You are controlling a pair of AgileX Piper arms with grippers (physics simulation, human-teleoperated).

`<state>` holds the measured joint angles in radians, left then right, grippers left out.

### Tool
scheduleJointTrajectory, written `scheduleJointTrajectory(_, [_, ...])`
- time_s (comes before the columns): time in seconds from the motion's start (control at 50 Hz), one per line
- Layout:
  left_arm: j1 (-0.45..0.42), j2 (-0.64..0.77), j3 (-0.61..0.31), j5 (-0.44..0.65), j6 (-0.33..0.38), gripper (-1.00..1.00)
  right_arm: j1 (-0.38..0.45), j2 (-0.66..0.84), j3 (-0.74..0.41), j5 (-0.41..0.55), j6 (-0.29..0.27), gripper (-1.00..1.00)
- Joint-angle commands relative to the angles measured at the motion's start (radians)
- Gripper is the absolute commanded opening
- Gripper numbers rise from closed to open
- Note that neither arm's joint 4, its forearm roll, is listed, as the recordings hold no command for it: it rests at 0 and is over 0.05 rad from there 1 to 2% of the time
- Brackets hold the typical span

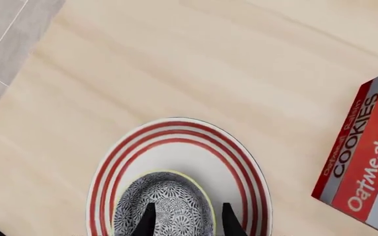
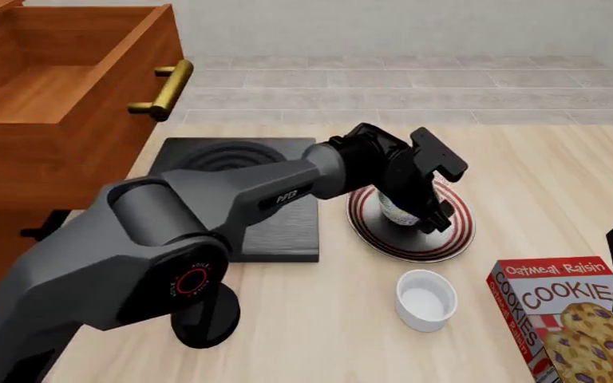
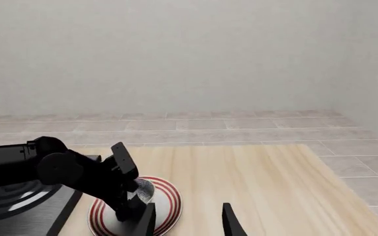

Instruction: Pick the akita bowl in the top layer of the wooden cabinet and place it on the plate.

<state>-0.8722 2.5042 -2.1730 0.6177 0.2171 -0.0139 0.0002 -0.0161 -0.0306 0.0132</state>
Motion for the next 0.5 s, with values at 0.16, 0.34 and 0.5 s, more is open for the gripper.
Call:
scheduleJointTrajectory(0.16, [-0.019,-0.046,0.024,0.001,-0.011,1.00,-0.001,0.000,-0.003,-0.003,0.001,1.00])
scheduleJointTrajectory(0.34, [-0.026,-0.061,0.041,-0.003,-0.013,1.00,0.000,0.000,-0.005,-0.004,-0.001,1.00])
scheduleJointTrajectory(0.5, [-0.033,-0.076,0.062,-0.012,-0.014,1.00,-0.001,0.000,-0.005,-0.006,-0.001,1.00])
